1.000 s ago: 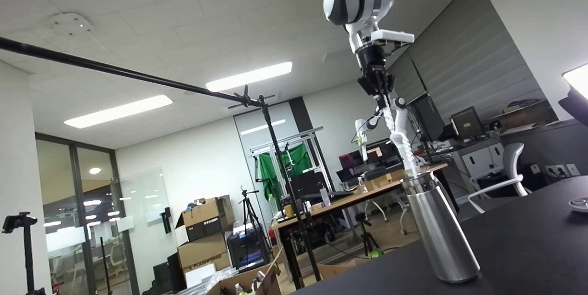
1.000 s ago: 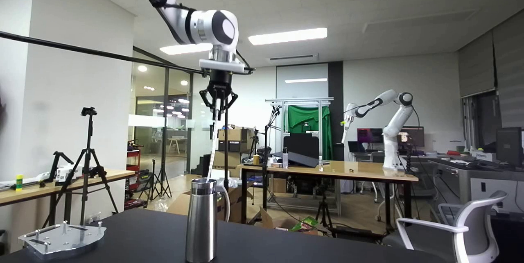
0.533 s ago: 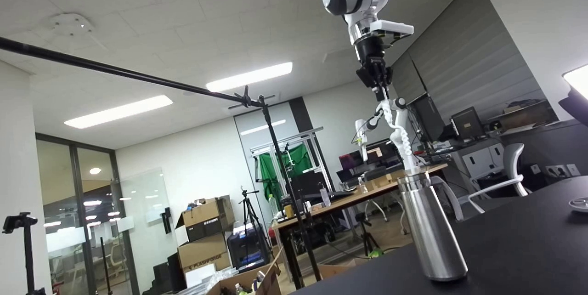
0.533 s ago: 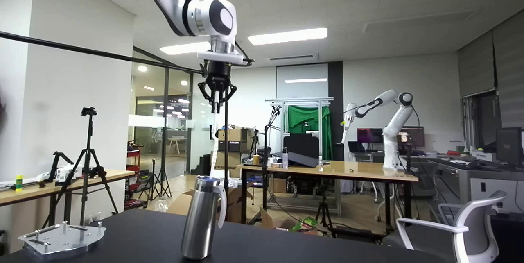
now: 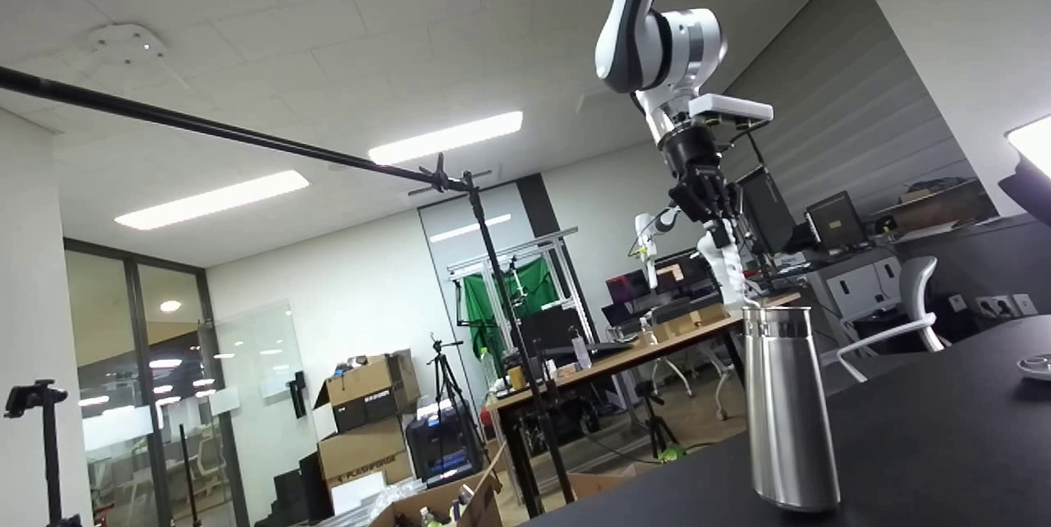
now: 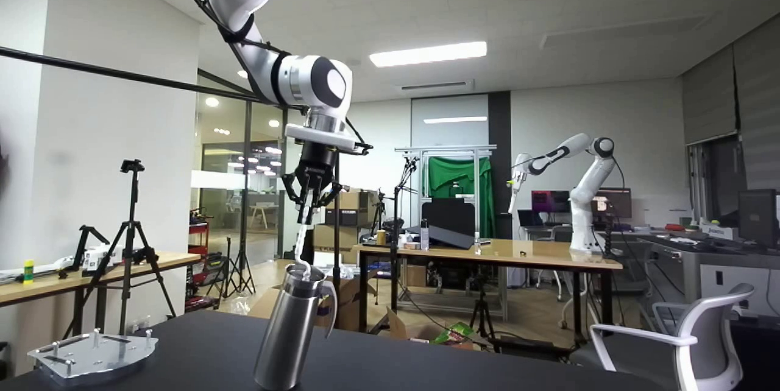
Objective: Put the blue brush on the table in the flask, move the brush up and down four times, remove the brush and put it on the table
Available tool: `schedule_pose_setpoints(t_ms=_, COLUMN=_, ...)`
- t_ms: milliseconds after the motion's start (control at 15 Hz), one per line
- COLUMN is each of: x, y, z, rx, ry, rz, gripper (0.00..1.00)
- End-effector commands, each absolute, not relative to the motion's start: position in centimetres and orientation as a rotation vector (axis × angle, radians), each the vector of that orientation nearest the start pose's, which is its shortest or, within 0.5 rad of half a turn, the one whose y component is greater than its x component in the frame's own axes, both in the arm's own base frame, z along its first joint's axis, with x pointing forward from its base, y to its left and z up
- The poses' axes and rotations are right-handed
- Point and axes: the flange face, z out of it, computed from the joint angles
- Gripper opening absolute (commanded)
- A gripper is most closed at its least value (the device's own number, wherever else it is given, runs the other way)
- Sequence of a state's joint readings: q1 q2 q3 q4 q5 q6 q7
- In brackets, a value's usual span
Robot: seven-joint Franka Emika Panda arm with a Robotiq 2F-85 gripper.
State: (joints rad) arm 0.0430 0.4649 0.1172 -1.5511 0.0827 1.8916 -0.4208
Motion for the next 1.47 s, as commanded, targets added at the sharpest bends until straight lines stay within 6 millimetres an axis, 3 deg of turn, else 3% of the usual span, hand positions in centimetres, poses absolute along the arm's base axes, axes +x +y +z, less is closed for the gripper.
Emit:
schedule_pose_setpoints(t_ms=0, x=66.0, y=10.7, z=37.7, rx=-2.875, ry=-0.81, rz=0.157, gripper=0.04)
schedule_pose_setpoints(t_ms=800, x=66.0, y=11.5, z=39.7, rx=-2.861, ry=-0.837, rz=0.124, gripper=0.04)
schedule_pose_setpoints(t_ms=933, x=66.3, y=11.6, z=42.2, rx=-2.877, ry=-0.856, rz=0.081, gripper=0.04)
schedule_pose_setpoints(t_ms=1267, x=66.5, y=12.1, z=52.1, rx=-2.878, ry=-0.931, rz=-0.101, gripper=0.04)
schedule_pose_setpoints(t_ms=1400, x=66.5, y=11.9, z=54.1, rx=-2.859, ry=-0.93, rz=-0.155, gripper=0.04)
